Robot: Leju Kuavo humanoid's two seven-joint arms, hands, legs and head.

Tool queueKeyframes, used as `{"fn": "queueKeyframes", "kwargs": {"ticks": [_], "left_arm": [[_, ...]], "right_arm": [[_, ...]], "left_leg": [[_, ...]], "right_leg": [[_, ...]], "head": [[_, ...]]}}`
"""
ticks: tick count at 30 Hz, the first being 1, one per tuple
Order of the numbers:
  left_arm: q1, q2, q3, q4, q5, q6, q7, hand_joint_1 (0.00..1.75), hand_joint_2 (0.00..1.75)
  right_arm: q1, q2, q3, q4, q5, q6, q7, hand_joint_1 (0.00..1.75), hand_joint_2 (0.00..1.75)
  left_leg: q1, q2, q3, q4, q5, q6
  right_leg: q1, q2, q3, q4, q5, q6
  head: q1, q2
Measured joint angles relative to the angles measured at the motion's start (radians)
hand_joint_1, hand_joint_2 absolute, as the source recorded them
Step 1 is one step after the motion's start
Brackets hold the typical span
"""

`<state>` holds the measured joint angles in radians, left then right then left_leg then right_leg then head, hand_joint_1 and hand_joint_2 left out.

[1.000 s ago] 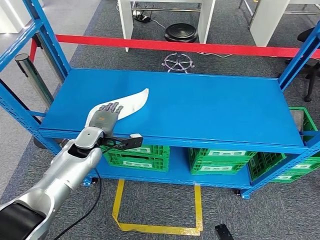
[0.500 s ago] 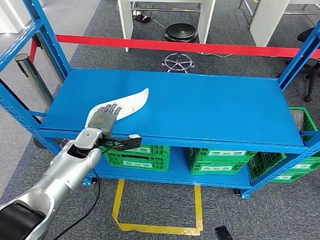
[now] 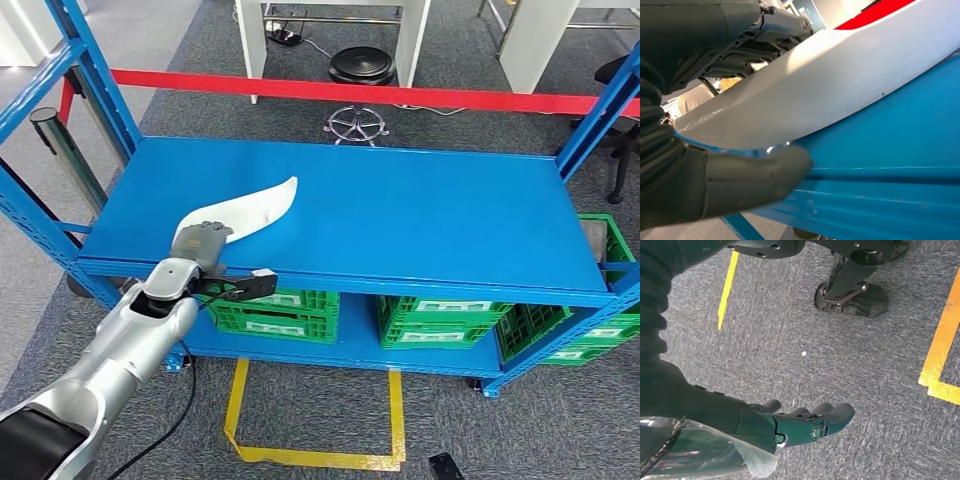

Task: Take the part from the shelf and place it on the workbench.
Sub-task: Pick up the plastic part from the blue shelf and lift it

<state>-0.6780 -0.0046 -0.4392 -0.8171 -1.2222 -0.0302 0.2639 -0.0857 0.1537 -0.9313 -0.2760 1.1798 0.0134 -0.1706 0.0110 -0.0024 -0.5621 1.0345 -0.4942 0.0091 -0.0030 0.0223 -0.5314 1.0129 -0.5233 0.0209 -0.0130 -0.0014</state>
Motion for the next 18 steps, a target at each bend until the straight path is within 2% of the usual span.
{"fn": "queueKeyframes", "kwargs": {"ticks": [18], "left_arm": [[0.014,0.005,0.013,-0.035,0.016,-0.018,0.008,1.75,1.75]], "right_arm": [[0.007,0.000,0.035,0.000,-0.034,0.001,0.007,0.00,1.75]], "left_leg": [[0.000,0.000,0.000,0.000,0.000,0.000]], "right_leg": [[0.000,0.000,0.000,0.000,0.000,0.000]], "head": [[0.000,0.000]]}}
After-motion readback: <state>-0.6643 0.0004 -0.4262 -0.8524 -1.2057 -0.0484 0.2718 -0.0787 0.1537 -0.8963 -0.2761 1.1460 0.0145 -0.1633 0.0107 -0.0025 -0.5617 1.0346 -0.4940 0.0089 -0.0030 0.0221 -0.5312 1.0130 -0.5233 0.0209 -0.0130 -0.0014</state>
